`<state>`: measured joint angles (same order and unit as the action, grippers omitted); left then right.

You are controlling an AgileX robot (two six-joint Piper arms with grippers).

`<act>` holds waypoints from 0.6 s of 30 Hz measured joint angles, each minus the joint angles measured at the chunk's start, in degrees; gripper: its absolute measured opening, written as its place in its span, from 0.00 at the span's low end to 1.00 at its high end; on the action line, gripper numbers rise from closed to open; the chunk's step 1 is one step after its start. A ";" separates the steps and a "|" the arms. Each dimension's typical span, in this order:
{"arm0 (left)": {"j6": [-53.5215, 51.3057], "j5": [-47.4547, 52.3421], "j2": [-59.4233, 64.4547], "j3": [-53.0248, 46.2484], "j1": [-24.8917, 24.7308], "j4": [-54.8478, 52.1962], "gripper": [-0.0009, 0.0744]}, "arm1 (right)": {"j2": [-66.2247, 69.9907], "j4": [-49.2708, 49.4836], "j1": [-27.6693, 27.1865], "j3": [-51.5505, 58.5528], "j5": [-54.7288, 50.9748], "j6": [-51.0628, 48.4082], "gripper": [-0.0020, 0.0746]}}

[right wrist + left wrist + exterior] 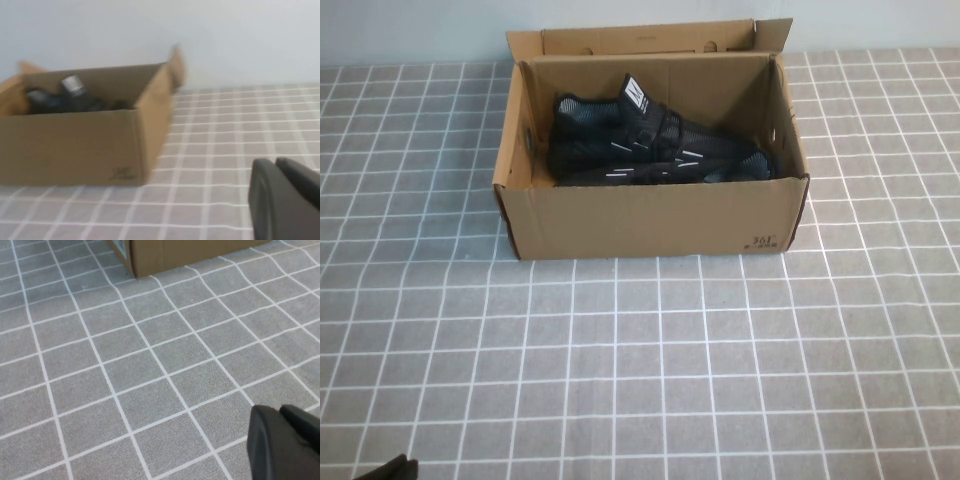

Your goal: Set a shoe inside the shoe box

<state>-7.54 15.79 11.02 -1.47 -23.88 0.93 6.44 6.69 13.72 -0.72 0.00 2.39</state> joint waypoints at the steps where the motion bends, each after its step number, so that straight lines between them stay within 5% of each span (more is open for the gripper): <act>1: 0.00 0.00 0.00 0.00 0.00 0.00 0.01 | -0.54 -0.14 -1.50 1.01 1.14 0.00 0.01; 8: 0.00 0.04 0.00 0.00 0.00 0.00 0.01 | -6.74 -0.80 -8.35 2.11 -5.43 0.00 0.01; 18: 0.00 0.14 0.00 0.00 0.00 0.00 0.01 | -6.86 -2.83 -8.74 2.21 -19.28 0.00 0.01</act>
<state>-7.54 15.93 11.02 -1.47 -23.88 0.93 -0.42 3.87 4.97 1.49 -19.28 2.39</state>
